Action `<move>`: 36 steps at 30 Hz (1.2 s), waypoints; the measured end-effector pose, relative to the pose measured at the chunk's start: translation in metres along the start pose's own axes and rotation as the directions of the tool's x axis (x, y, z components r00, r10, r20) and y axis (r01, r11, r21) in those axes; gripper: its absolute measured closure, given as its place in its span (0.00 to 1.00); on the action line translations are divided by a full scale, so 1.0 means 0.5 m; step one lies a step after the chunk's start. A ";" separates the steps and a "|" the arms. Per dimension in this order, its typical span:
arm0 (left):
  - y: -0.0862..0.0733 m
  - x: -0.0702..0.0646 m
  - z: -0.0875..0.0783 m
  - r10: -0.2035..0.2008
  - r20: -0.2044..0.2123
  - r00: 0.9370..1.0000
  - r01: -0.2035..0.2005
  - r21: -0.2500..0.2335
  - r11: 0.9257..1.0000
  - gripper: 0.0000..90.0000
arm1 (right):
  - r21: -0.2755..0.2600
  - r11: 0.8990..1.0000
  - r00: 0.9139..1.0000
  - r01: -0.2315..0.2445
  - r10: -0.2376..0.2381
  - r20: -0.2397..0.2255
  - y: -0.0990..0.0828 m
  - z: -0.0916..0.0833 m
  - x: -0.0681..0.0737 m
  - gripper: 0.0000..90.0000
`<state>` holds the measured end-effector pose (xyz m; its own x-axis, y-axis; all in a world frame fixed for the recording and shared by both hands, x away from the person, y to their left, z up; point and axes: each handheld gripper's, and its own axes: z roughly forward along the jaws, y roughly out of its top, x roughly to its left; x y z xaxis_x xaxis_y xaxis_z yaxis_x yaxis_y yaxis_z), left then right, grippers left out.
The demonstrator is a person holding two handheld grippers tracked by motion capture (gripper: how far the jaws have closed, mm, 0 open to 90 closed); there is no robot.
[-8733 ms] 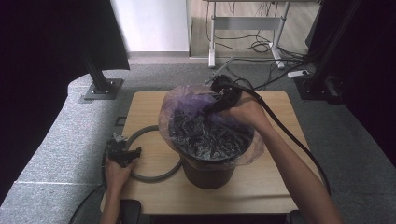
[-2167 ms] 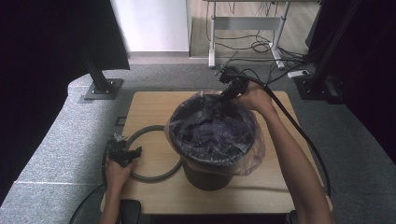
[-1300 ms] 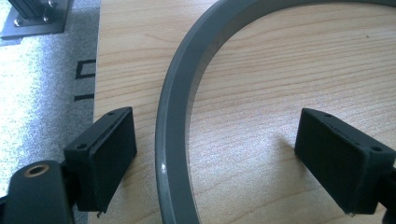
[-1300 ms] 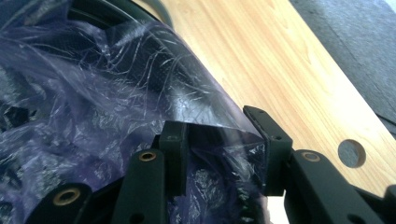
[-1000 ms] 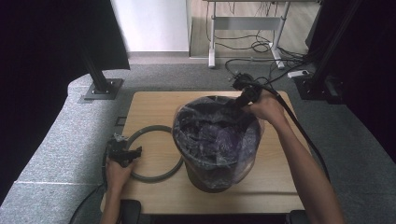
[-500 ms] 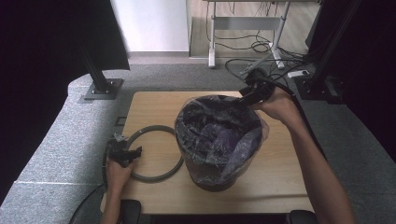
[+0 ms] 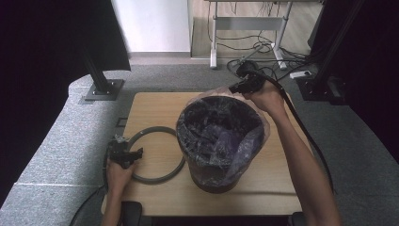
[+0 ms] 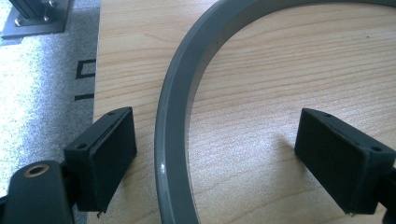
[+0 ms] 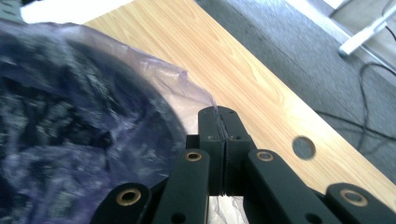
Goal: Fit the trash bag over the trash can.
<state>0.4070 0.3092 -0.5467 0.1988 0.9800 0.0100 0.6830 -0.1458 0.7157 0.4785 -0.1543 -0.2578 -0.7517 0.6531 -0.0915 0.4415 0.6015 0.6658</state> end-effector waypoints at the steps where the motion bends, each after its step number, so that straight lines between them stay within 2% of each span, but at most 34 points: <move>1: 0.000 0.000 0.000 0.000 0.000 1.000 0.000 0.000 1.000 0.14 | 0.014 1.000 1.000 -0.003 0.002 0.006 -0.002 0.004 -0.004 0.99; 5: 0.000 0.000 0.000 0.000 0.000 1.000 0.000 0.000 1.000 0.14 | 0.068 0.997 1.000 -0.027 0.028 -0.004 -0.022 0.023 -0.017 0.97; 7: 0.000 0.000 0.000 0.000 0.000 1.000 0.000 0.000 1.000 0.14 | 0.092 0.995 0.999 -0.039 0.040 -0.009 -0.033 0.029 -0.023 0.91; 8: 0.000 0.000 0.000 0.000 0.000 1.000 0.000 0.000 1.000 0.14 | 0.095 0.995 0.999 -0.044 0.044 0.001 -0.036 0.027 -0.026 0.85; 9: 0.000 0.000 0.000 0.000 0.000 1.000 0.000 0.000 1.000 0.14 | 0.087 0.995 0.999 -0.049 0.048 0.013 -0.038 0.021 -0.029 0.76; 11: 0.000 0.000 0.000 0.000 0.000 1.000 0.000 0.000 1.000 0.14 | 0.037 0.998 0.998 -0.055 0.054 0.036 -0.037 -0.001 -0.032 0.66; 14: 0.000 0.000 0.000 0.000 0.000 1.000 0.000 0.000 1.000 0.14 | -0.021 0.998 0.997 -0.067 0.068 0.025 -0.033 -0.039 -0.031 0.55; 15: 0.000 0.000 0.000 0.000 0.000 1.000 0.000 0.000 1.000 0.14 | -0.031 0.998 0.998 -0.057 0.057 -0.005 -0.033 -0.052 -0.021 0.51; 18: 0.000 0.000 0.000 0.000 0.000 1.000 0.000 0.000 1.000 0.14 | -0.029 0.999 0.999 -0.039 0.039 -0.031 -0.036 -0.052 -0.007 0.48; 20: 0.000 0.000 0.000 0.000 0.000 1.000 0.000 0.000 1.000 0.14 | 0.013 1.000 0.999 -0.017 0.017 -0.039 -0.045 -0.041 0.012 0.49; 22: 0.000 0.000 0.000 0.000 0.000 1.000 0.000 0.000 1.000 0.14 | 0.052 0.998 0.999 -0.018 0.020 -0.040 -0.056 -0.026 0.019 0.56; 24: 0.000 0.000 0.000 0.000 0.000 1.000 0.000 0.001 1.000 0.14 | 0.109 0.994 1.000 -0.020 0.020 -0.003 -0.073 -0.007 0.019 0.64; 26: 0.000 0.000 0.000 0.000 -0.001 1.000 0.000 0.000 1.000 0.14 | 0.144 0.989 0.999 -0.034 0.036 -0.016 -0.093 0.012 0.011 0.70; 28: 0.000 0.000 0.000 0.000 -0.001 1.000 0.000 0.000 1.000 0.14 | 0.149 0.988 0.998 -0.040 0.046 -0.034 -0.099 0.016 0.007 0.70; 29: 0.000 0.000 0.000 0.000 -0.001 1.000 0.000 0.000 1.000 0.14 | 0.130 0.990 0.998 -0.047 0.052 -0.040 -0.104 0.012 0.003 0.63; 31: 0.000 0.000 0.000 0.000 0.000 1.000 0.000 0.001 1.000 0.14 | 0.114 0.992 0.998 -0.054 0.055 -0.006 -0.103 0.002 0.002 0.47; 33: 0.000 0.000 0.000 0.000 -0.001 1.000 0.000 0.000 1.000 0.14 | 0.100 0.993 0.998 -0.059 0.060 -0.003 -0.102 -0.007 0.003 0.45; 34: 0.000 0.000 0.000 0.000 -0.001 1.000 0.000 0.000 1.000 0.14 | 0.077 0.995 0.998 -0.058 0.059 -0.006 -0.101 -0.030 0.009 0.41; 36: 0.000 0.000 0.000 0.000 -0.001 1.000 0.000 0.001 1.000 0.14 | 0.074 0.996 0.998 -0.057 0.058 -0.006 -0.101 -0.038 0.012 0.41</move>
<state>0.4069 0.3090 -0.5467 0.1985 0.9800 0.0107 0.6833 -0.1462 0.7153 0.4424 -0.1895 -0.2780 -0.7280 0.6839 -0.0484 0.5188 0.5956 0.6132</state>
